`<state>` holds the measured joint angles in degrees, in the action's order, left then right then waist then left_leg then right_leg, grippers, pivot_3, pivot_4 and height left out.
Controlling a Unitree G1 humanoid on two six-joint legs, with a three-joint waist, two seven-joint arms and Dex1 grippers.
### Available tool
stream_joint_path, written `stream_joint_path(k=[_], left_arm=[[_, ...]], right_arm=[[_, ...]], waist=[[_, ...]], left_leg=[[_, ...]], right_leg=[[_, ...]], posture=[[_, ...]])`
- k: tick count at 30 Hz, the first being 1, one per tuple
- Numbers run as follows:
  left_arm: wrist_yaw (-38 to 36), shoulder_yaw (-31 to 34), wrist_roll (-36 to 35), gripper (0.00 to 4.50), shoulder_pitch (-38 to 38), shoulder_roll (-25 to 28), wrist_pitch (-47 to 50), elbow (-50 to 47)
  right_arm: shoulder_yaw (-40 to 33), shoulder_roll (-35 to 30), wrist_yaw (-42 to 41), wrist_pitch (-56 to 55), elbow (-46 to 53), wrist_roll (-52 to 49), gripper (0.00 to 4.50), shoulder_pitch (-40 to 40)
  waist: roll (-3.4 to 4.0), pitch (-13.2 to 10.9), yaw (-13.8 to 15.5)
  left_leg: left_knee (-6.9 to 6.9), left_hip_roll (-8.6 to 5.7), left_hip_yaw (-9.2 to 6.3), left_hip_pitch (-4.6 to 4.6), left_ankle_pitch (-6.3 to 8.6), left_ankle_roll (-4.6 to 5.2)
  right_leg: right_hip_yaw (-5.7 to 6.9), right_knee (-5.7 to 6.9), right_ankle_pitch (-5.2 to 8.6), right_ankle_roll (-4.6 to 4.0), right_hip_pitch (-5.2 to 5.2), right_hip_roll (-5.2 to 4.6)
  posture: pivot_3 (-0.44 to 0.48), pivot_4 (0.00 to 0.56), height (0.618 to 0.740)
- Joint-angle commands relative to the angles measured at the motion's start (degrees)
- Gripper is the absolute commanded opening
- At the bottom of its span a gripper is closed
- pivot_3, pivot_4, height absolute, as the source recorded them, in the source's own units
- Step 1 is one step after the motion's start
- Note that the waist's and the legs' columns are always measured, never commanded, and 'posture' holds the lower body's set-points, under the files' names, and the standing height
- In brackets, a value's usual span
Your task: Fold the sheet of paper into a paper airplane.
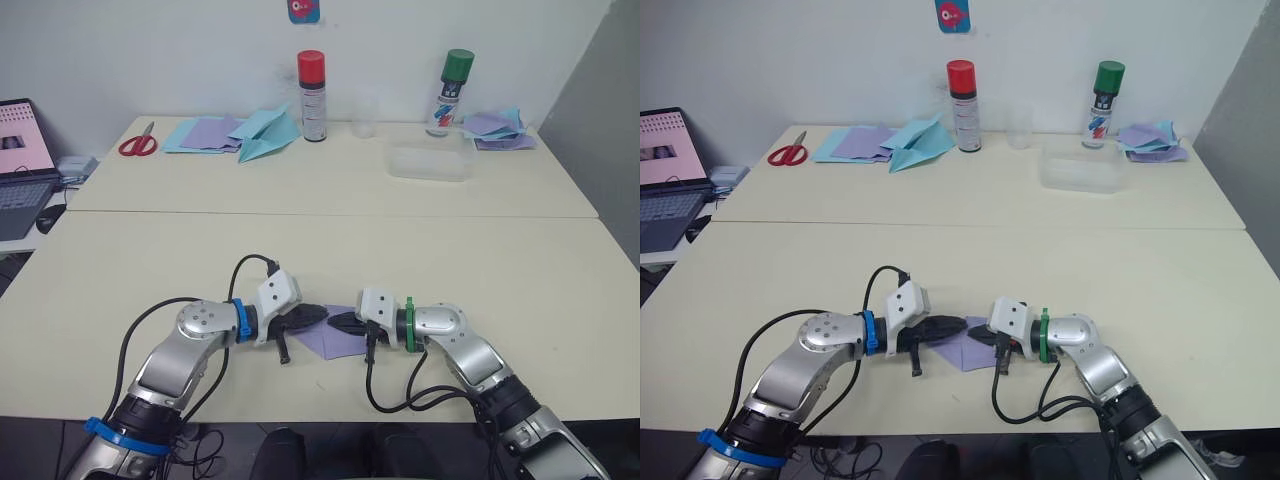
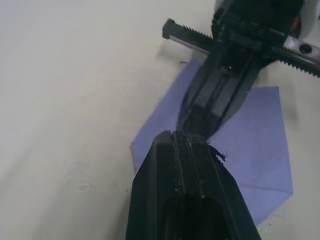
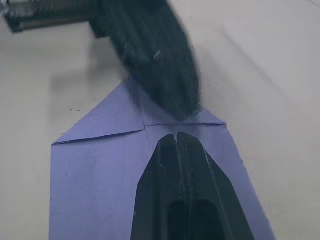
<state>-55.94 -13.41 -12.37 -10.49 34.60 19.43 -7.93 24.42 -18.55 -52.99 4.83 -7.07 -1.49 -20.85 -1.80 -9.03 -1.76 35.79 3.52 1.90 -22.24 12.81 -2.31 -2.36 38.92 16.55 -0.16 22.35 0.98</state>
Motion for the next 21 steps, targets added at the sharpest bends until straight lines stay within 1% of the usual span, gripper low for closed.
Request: stream_joint_path(k=[1,7,12,15,17,21], left_arm=[[-0.5,0.0,1.7,0.00,2.0,2.1,-1.2,0.4],[-1.3,2.1,2.2,0.00,4.9,6.6,-2.4,5.7],[-0.8,7.9,0.0,0.00,8.8,9.8,-1.6,7.4],[-1.0,13.5,-3.8,0.00,13.1,11.6,0.5,3.8],[-1.0,16.1,-6.3,0.00,14.5,11.9,1.5,0.1],[0.8,18.7,-12.5,0.00,12.3,9.1,4.8,-7.7]], right_arm=[[0.3,-1.4,-0.3,1.9,-0.4,1.1,0.02,1.1],[0.5,-2.0,-0.5,2.1,0.8,1.0,0.02,1.8],[0.5,-2.0,-0.7,2.2,1.0,1.0,0.02,1.8],[0.5,-2.1,-1.0,1.9,0.9,1.0,0.02,1.7],[0.5,-2.2,-1.4,1.6,0.7,0.9,0.02,1.6],[0.4,-2.3,-2.7,1.3,0.5,0.4,0.02,1.3]], waist=[[-0.02,0.0,0.0],[-0.02,0.0,0.0],[0.03,0.1,-0.3],[0.04,0.1,-0.4],[0.01,0.1,-0.4],[-0.06,0.1,-0.1]], left_leg=[[0.00,0.01,-0.01,0.00,0.00,0.00],[-0.01,0.01,0.02,0.18,0.00,0.00],[-0.18,0.06,0.10,0.36,0.00,0.00],[-0.34,0.09,0.10,0.43,0.00,0.00],[-0.44,0.10,0.10,0.44,0.00,0.00],[-0.60,0.08,0.07,0.42,0.00,0.00]], right_leg=[[0.01,0.00,0.00,0.00,0.00,0.00],[-0.03,0.01,0.01,-0.03,-0.08,-0.01],[-0.08,0.05,0.06,-0.11,-0.08,-0.01],[-0.05,0.06,0.10,-0.18,-0.07,0.00],[-0.04,0.06,0.16,-0.27,-0.04,0.00],[0.02,0.03,0.21,-0.35,0.00,0.00]], posture=[[0.000,0.150,0.740],[0.000,0.150,0.740],[0.000,0.150,0.740],[0.000,0.150,0.740],[0.000,0.150,0.740],[0.000,0.150,0.740]])
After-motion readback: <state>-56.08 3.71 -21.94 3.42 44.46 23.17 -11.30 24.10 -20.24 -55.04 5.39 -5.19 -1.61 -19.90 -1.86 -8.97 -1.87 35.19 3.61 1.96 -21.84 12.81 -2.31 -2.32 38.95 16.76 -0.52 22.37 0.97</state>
